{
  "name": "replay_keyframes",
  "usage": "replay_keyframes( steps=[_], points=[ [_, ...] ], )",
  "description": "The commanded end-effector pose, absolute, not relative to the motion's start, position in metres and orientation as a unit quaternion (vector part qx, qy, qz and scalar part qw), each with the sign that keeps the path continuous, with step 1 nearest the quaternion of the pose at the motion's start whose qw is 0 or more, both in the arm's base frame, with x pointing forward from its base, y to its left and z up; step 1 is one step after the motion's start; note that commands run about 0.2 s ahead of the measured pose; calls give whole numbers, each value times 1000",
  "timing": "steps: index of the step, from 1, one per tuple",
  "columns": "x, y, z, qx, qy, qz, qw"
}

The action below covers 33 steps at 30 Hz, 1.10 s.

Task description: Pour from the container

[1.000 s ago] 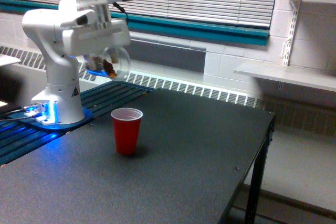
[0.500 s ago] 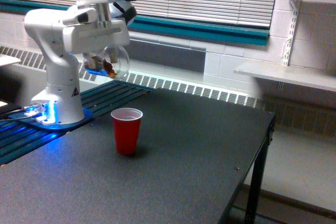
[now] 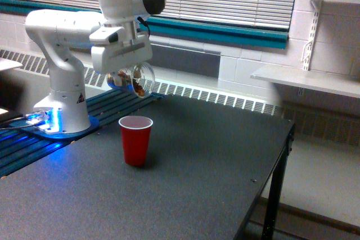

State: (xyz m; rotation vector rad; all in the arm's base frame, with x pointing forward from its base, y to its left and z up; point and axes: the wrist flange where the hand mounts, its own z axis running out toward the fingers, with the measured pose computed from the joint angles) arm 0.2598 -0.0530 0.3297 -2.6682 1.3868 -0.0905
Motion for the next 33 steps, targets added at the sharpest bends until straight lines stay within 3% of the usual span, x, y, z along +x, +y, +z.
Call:
replay_keyframes(
  steps=[1,19,33],
  points=[
    [245,-60,311,-875,478,5,77],
    [232,-92,293,-864,496,28,83],
    [235,-74,298,-872,481,34,85]
  ],
)
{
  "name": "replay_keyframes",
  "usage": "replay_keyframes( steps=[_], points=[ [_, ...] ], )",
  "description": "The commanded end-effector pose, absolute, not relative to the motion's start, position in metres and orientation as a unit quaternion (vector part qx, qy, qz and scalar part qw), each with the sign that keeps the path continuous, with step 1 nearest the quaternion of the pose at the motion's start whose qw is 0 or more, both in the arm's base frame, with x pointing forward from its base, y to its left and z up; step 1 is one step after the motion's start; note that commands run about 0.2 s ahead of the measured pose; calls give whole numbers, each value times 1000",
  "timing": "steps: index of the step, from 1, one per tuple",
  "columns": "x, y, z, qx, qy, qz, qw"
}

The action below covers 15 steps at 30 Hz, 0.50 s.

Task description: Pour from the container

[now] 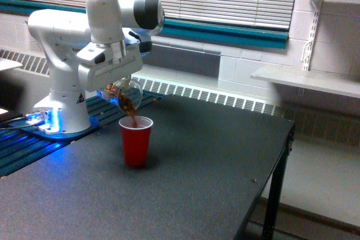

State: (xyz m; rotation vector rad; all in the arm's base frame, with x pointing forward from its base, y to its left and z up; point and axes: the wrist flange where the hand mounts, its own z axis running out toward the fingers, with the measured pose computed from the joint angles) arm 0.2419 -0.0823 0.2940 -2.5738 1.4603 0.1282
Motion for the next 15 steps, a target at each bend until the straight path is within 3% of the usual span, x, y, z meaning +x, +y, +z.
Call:
replay_keyframes(
  steps=[1,15],
  points=[
    [236,-72,299,-872,481,33,84],
    [242,-66,291,-874,478,32,80]
  ],
)
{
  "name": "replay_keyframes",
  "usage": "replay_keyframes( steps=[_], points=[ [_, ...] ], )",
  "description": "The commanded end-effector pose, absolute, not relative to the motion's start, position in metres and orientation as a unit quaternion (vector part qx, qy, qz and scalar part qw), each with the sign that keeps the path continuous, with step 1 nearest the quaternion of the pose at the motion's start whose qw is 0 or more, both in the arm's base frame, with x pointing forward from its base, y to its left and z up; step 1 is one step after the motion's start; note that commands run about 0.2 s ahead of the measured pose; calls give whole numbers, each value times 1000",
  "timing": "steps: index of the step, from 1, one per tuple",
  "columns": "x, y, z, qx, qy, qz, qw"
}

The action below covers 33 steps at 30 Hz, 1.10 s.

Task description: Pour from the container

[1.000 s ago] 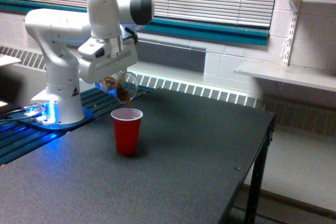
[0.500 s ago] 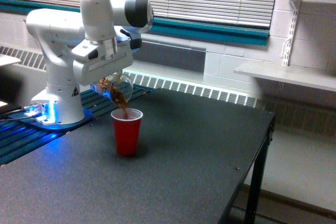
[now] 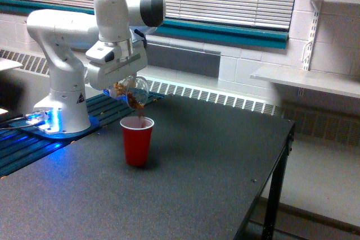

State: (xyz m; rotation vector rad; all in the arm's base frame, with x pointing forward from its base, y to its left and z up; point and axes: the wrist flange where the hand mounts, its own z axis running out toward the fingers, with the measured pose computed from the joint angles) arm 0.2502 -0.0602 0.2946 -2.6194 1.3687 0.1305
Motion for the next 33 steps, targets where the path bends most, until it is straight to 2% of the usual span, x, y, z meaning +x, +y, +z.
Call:
replay_keyframes(
  steps=[1,26,33],
  points=[
    [242,-67,291,-874,478,32,79],
    [232,-98,295,-865,498,12,67],
    [232,-100,286,-866,494,22,68]
  ],
)
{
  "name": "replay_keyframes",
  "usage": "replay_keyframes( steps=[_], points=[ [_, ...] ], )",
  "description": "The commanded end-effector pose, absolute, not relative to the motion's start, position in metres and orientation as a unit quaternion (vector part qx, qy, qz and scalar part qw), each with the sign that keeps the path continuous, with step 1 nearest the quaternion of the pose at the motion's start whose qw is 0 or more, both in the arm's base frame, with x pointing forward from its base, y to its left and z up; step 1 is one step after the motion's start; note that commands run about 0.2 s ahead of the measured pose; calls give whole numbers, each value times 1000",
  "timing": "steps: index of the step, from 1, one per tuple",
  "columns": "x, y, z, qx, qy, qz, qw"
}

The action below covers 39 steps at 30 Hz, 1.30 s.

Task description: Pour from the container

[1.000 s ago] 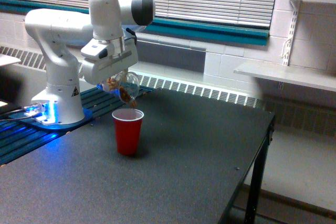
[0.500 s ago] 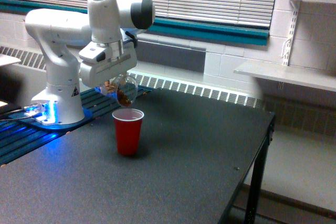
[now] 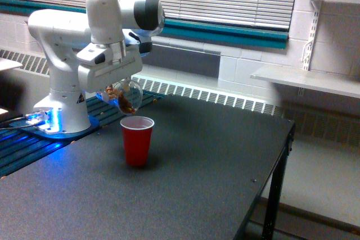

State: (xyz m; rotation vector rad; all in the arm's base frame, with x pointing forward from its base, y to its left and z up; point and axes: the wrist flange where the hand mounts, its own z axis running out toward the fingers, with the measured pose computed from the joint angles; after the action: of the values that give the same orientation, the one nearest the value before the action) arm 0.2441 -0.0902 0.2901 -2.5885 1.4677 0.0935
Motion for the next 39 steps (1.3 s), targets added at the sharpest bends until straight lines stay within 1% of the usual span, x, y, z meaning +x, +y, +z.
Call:
replay_keyframes(
  steps=[1,8,15,29,39],
  points=[
    [233,-99,285,-867,494,22,68],
    [239,-88,276,-873,483,29,66],
    [245,-73,275,-879,472,30,63],
    [246,-67,298,-883,466,6,51],
    [244,-72,299,-884,465,6,46]
  ],
)
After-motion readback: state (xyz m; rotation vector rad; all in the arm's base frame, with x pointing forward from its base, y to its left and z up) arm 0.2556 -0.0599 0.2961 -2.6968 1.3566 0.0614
